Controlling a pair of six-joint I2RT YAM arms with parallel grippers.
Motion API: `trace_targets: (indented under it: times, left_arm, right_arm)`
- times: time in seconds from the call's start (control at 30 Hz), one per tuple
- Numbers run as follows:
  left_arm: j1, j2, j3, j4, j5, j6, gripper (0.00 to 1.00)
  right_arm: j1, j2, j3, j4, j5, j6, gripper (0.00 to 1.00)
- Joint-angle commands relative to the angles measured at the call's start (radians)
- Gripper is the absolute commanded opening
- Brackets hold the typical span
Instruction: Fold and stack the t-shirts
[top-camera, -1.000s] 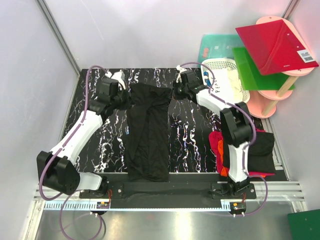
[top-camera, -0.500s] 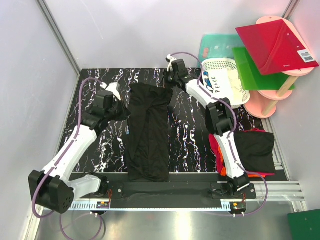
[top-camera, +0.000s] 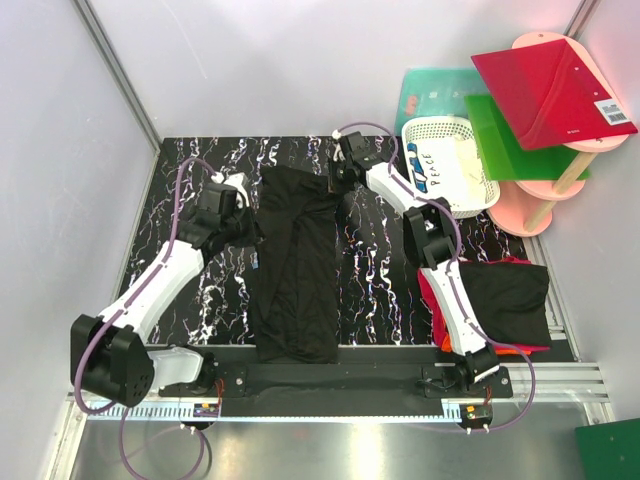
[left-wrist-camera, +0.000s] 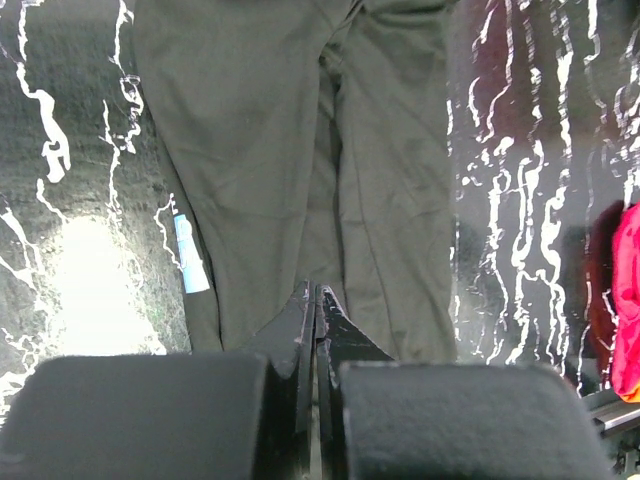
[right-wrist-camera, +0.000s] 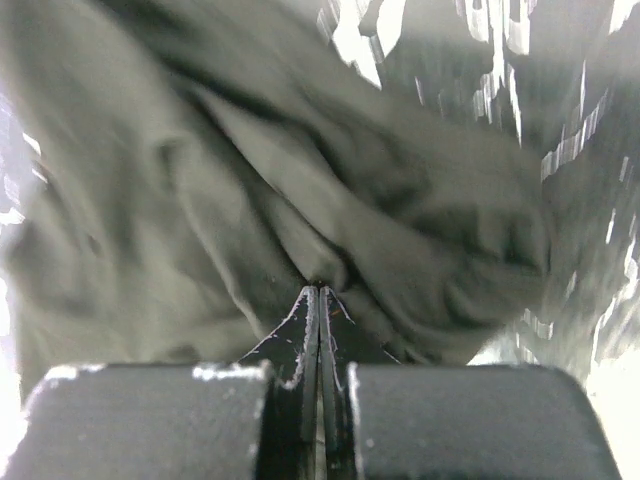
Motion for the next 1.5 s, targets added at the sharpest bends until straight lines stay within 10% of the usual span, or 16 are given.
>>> trace_targets:
  times: [0.0,0.6,1.47]
  left_arm:
    - [0.005,0.017,-0.026,0.064,0.017,0.006,0.0]
    - [0.005,-0.006,-0.075,0.074,0.015,0.0,0.0]
    - [0.005,-0.049,-0.109,0.064,0.038,-0.034,0.0]
  right_arm:
    - [0.014,-0.19,-0.126,0.063,0.027,-0.028,0.0]
    - [0.013,-0.179,-0.201,0.1,0.049,-0.022,0.0]
    - [-0.064,0.164,0.334,0.033,0.302,-0.043,0.0]
